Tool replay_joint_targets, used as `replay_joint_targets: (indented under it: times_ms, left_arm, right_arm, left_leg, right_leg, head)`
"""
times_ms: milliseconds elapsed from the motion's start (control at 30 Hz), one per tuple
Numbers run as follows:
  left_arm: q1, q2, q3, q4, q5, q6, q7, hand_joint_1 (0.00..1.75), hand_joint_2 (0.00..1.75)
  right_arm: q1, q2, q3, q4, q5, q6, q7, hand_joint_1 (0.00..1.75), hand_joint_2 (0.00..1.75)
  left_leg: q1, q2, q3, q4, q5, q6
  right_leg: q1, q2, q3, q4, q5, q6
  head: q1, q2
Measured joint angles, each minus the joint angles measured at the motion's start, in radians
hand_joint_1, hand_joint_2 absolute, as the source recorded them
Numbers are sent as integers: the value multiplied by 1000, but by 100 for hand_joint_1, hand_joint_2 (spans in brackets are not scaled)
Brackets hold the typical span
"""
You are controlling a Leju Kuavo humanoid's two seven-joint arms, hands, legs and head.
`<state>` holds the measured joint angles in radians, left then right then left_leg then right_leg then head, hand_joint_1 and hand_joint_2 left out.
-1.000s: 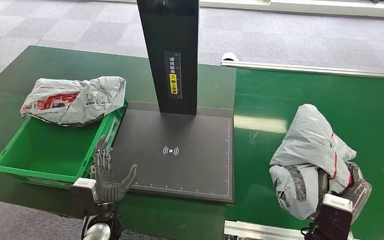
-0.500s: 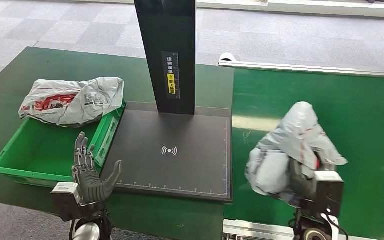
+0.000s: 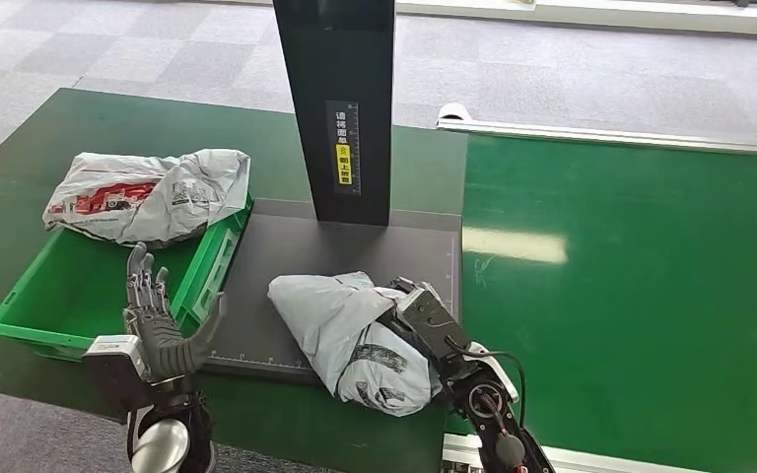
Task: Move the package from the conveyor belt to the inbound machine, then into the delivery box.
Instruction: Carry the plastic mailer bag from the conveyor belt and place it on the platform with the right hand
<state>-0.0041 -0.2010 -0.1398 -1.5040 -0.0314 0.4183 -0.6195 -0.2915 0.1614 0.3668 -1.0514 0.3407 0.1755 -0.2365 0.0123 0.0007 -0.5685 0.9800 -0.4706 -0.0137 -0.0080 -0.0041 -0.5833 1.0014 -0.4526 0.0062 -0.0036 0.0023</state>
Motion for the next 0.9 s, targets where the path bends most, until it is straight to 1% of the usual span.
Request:
replay_joint_targets:
  times_ms: [233,467,600,633,900]
  left_arm:
    - [0,0,18,-7,0,1,0,0,175]
    - [0,-1,26,-8,0,4,0,0,175]
    - [0,-1,28,-8,0,4,0,0,175]
    - [0,-1,29,-8,0,4,0,0,175]
    - [2,-8,36,-14,-13,11,0,0,175]
  right_arm:
    - [-43,4,27,55,-1,0,-2,175,175]
    - [-61,8,31,81,-1,-1,-3,175,175]
    - [-66,9,32,90,-1,-3,-3,2,175]
    - [-66,9,32,91,0,-6,-3,0,175]
    - [-68,11,32,95,12,-62,2,0,175]
  left_leg:
    - [0,0,0,0,0,0]
    - [1,0,0,0,0,0]
    - [0,0,0,0,0,0]
    - [0,0,0,0,0,0]
    - [0,0,1,0,0,0]
  right_leg:
    - [0,0,0,0,0,0]
    - [1,0,0,0,0,0]
    - [0,0,0,0,0,0]
    - [0,0,0,0,0,0]
    - [1,0,0,0,0,0]
  head:
    - [0,0]
    - [0,0]
    - [0,0]
    - [0,0]
    - [0,0]
